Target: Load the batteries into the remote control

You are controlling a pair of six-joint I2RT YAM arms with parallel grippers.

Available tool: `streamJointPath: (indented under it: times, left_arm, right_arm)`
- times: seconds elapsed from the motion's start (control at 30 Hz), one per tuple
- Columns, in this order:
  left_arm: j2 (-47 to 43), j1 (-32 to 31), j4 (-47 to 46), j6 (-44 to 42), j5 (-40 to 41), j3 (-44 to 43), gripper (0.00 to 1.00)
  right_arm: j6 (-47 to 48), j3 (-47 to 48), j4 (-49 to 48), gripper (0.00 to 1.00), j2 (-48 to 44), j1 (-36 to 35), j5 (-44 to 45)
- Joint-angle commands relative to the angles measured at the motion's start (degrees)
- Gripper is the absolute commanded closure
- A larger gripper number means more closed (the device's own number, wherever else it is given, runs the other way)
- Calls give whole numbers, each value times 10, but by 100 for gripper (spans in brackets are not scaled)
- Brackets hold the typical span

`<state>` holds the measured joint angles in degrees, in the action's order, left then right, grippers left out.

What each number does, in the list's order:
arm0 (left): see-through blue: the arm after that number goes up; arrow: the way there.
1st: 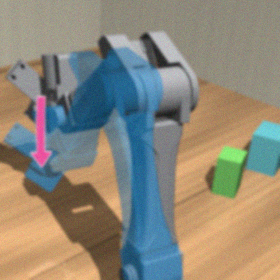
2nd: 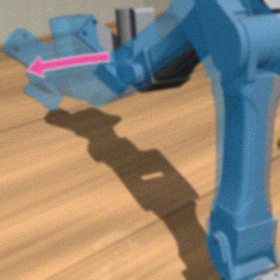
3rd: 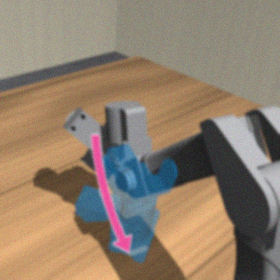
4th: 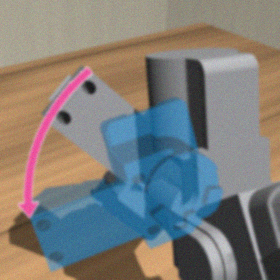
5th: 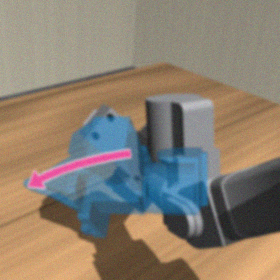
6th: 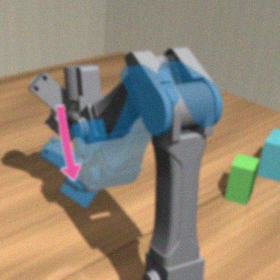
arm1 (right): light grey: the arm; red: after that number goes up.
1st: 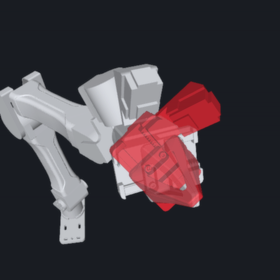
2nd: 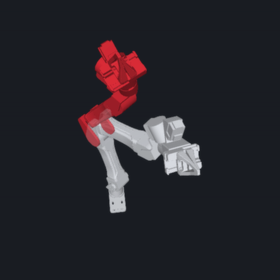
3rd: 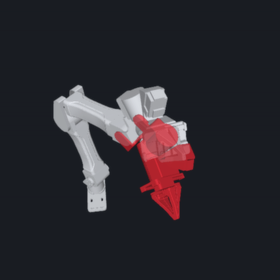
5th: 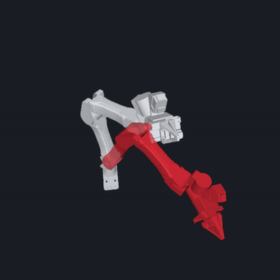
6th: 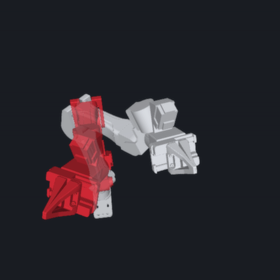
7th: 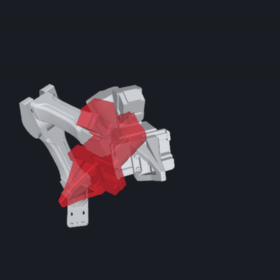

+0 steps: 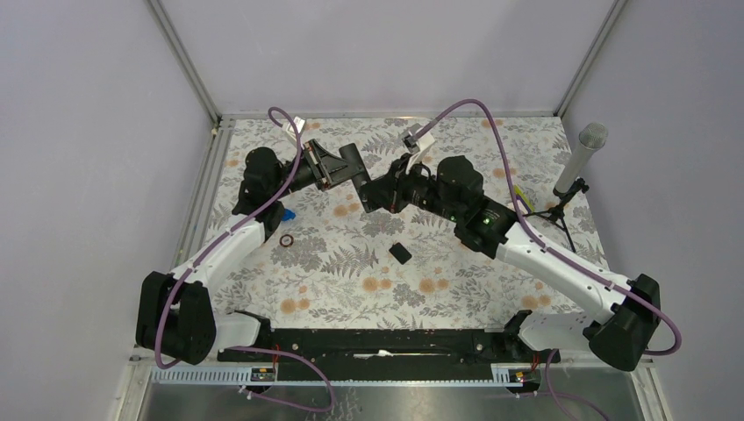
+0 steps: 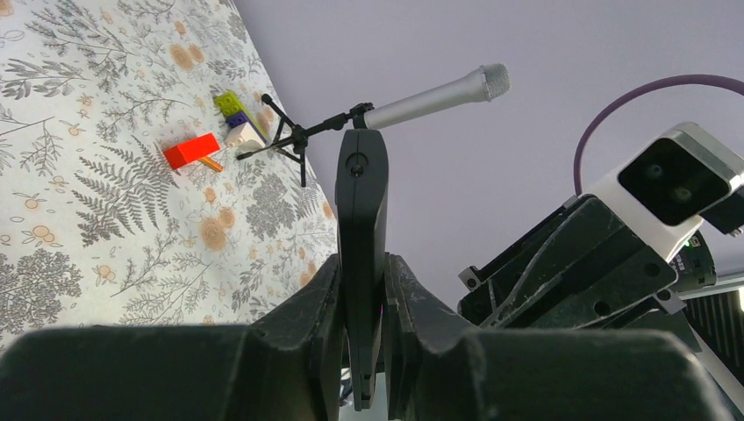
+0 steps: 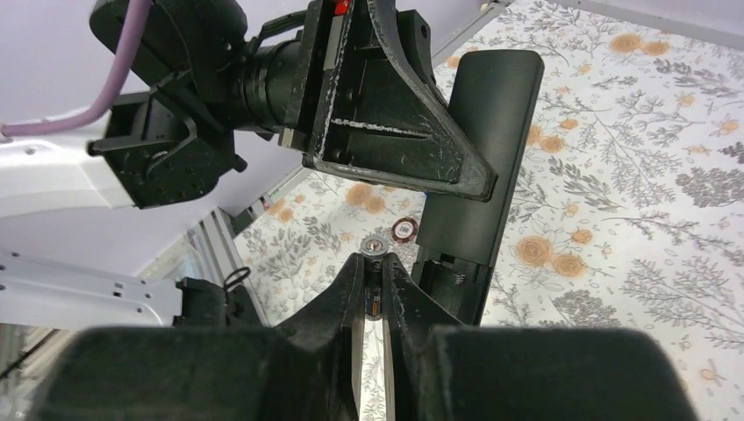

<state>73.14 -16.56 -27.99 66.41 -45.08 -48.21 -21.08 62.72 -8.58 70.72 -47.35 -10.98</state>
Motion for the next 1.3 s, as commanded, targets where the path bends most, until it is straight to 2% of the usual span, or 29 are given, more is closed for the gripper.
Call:
streamJointPath:
  times: [0.0, 0.2, 0.63, 0.97, 1.27]
  left_arm:
    - [-12, -2, -50, 13, -28, -30, 100]
    - [-12, -2, -50, 7, -43, -32, 100]
    - [-12, -2, -58, 16, -42, -36, 100]
    - [-17, -2, -69, 24, -31, -34, 100]
    - [-18, -2, -76, 33, -32, -40, 100]
  right_arm:
    - [72, 43, 21, 89, 11, -16, 33]
    - [102, 49, 35, 88, 8, -20, 52]
    - [146, 70, 82, 84, 29, -29, 27]
    - [133, 111, 153, 79, 51, -30, 12]
    - [119, 115, 167, 75, 56, -30, 26]
